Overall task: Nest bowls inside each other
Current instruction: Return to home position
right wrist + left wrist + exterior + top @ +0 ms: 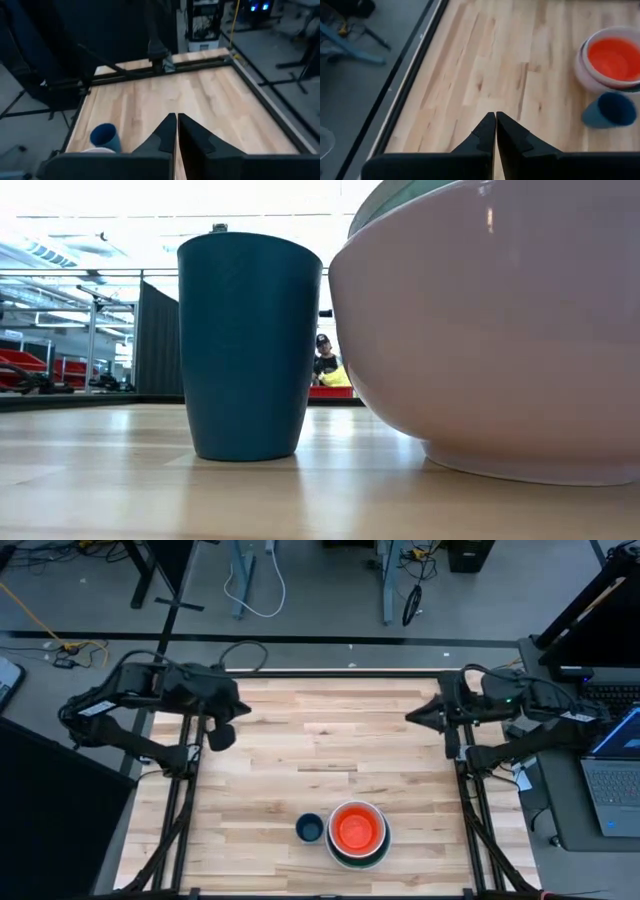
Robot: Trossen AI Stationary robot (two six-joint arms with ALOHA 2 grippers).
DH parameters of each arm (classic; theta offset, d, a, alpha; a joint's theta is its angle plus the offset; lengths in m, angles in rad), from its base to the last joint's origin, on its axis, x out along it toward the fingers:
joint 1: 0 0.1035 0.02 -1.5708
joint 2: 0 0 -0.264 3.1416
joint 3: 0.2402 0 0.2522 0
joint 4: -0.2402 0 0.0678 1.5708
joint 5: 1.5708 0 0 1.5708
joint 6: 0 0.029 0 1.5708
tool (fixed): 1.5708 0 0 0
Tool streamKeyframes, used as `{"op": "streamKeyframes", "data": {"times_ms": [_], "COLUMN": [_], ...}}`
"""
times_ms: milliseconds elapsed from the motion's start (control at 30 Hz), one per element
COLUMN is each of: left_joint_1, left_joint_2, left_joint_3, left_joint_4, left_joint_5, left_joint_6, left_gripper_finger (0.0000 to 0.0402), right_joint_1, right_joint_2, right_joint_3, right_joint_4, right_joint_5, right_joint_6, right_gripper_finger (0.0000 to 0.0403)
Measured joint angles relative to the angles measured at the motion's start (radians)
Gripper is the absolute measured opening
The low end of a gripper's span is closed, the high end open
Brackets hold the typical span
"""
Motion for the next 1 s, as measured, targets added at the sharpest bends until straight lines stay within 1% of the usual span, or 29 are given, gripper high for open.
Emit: {"op": "streamKeyframes", "data": {"times_ms": [100,200,300,533,667,800,867,933,1000], "left_joint_1": [0.004,0.004,0.004,0.004,0.004,0.004,0.003,0.000,-0.007], "left_joint_2": [-0.079,-0.154,-0.237,-0.428,-0.501,-0.515,-0.514,-0.514,-0.515], "left_joint_3": [-0.105,-0.218,-0.332,-0.584,-0.647,-0.652,-0.652,-0.655,-0.674], "left_joint_4": [0.111,0.210,0.301,0.516,0.525,0.450,0.440,0.440,0.478], "left_joint_5": [0.019,0.027,0.038,0.088,0.087,0.078,0.078,0.093,0.103], "left_joint_6": [0.000,0.000,-0.004,-0.008,-0.012,-0.022,-0.058,-0.022,0.065], "left_gripper_finger": [0.0000,0.0000,0.0000,0.0000,0.0000,0.0000,0.0000,0.0000,0.0000], "right_joint_1": [0.000,0.000,0.001,0.008,0.026,0.043,0.051,0.052,0.051], "right_joint_2": [-0.003,-0.020,-0.062,-0.212,-0.270,-0.296,-0.303,-0.308,-0.321], "right_joint_3": [-0.002,-0.050,-0.147,-0.444,-0.558,-0.616,-0.636,-0.654,-0.676], "right_joint_4": [-0.001,0.063,0.163,0.388,0.471,0.471,0.467,0.471,0.477], "right_joint_5": [0.033,0.036,0.035,0.036,0.035,0.035,0.035,0.035,0.041], "right_joint_6": [-0.008,-0.012,-0.011,0.038,0.013,0.008,0.008,0.008,0.005], "right_gripper_finger": [0.0000,0.0000,0.0000,0.0000,0.0000,0.0000,0.0000,0.0000,0.0000]}}
